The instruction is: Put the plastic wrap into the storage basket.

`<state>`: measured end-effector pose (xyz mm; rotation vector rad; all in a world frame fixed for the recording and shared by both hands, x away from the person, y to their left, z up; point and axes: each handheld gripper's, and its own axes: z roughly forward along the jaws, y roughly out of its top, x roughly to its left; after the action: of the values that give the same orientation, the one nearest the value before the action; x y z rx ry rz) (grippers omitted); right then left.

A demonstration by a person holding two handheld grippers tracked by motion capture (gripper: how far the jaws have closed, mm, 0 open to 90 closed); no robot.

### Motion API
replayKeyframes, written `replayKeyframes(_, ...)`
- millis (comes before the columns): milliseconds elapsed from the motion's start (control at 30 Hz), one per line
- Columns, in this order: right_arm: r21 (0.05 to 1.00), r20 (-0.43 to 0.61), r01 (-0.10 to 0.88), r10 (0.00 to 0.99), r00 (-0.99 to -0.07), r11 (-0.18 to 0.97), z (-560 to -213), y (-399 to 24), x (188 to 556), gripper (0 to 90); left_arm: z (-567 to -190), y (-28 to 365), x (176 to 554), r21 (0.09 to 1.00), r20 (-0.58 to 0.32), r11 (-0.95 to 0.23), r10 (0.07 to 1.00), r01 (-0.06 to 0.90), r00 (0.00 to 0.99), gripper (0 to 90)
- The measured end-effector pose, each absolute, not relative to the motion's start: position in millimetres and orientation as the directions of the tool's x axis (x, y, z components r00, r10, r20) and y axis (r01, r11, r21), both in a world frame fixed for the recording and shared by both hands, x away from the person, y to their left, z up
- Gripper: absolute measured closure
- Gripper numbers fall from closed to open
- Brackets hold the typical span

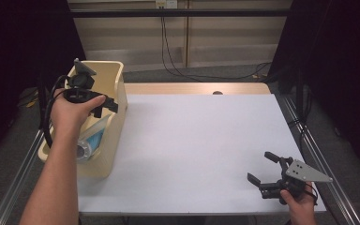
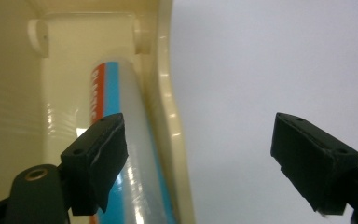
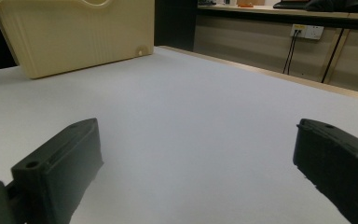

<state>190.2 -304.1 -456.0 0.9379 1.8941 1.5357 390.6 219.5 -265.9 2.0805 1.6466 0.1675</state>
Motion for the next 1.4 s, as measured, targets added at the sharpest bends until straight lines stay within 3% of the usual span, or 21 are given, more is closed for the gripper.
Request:
replayKeyframes(400,0.975,0.027,0.188,0.78,-0.625,0.117,-455.7,-303.9,191.6,1.0,-268.4,188.8,395.1,0.415,-0.187,-0.234,0.924,0.879,0.334,16.9)
replayKeyframes(1400,0.976,0.023,0.181,0.775,-0.631,0.119,-454.6,-303.1,192.4,1.0,-289.3,154.6,396.5,0.381,-0.198,-0.301,0.897,0.874,0.395,16.3)
